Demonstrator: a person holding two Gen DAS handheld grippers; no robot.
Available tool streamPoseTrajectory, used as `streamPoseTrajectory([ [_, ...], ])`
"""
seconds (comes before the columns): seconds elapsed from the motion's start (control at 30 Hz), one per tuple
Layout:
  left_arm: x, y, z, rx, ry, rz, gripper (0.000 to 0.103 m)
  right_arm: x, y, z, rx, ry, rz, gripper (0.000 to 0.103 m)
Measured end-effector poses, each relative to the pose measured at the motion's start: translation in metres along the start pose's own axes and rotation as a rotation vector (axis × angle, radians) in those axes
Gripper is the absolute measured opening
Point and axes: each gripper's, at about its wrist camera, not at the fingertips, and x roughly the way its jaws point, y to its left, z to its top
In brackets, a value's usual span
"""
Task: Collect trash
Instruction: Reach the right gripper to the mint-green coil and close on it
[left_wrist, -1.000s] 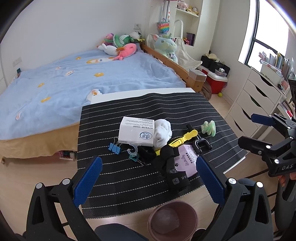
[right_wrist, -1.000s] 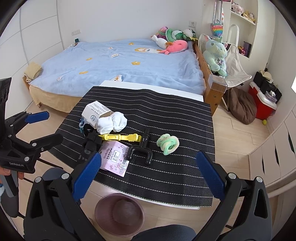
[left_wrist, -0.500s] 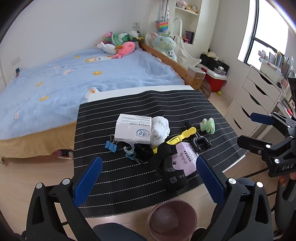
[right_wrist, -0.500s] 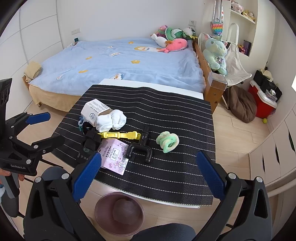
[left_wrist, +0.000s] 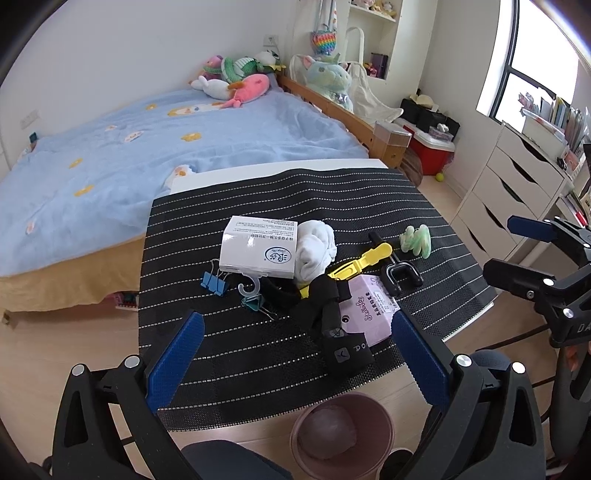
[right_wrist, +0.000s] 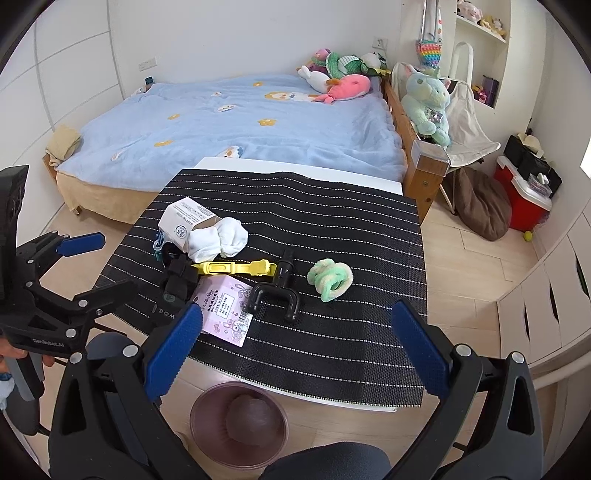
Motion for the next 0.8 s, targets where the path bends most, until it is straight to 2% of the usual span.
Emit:
streamPoseTrajectory([
  [0.2,0.014,0.002,0.006,-0.049,0.061,-0.036,0.097,0.0,-0.004,0.0,0.013,0.001,0.001,0.1],
  [0.43,0.042,0.009,0.013,-0.151,0.186,-0.102,0.097,0.0,-0.012,0.0,0.03,0.006,0.004,0.1],
  [0.57,0.054,0.008,0.011,-0.169,0.218,-0.115,0.097,0.0,-0.018,-0.001,0.041,0.009,0.004,0.1],
  [0.63,0.058,0.008,0.011,-0.181,0.23,-0.121,0.092,0.0,-0.019,-0.003,0.044,0.01,0.003,0.1],
  [0.7,0.063,0.009,0.009,-0.198,0.251,-0.132,0.076,0.0,-0.021,-0.004,0.046,0.013,0.003,0.1],
  [0.8,0.067,0.008,0.006,-0.209,0.271,-0.147,0.07,0.001,-0.022,-0.005,0.049,0.016,0.006,0.1],
])
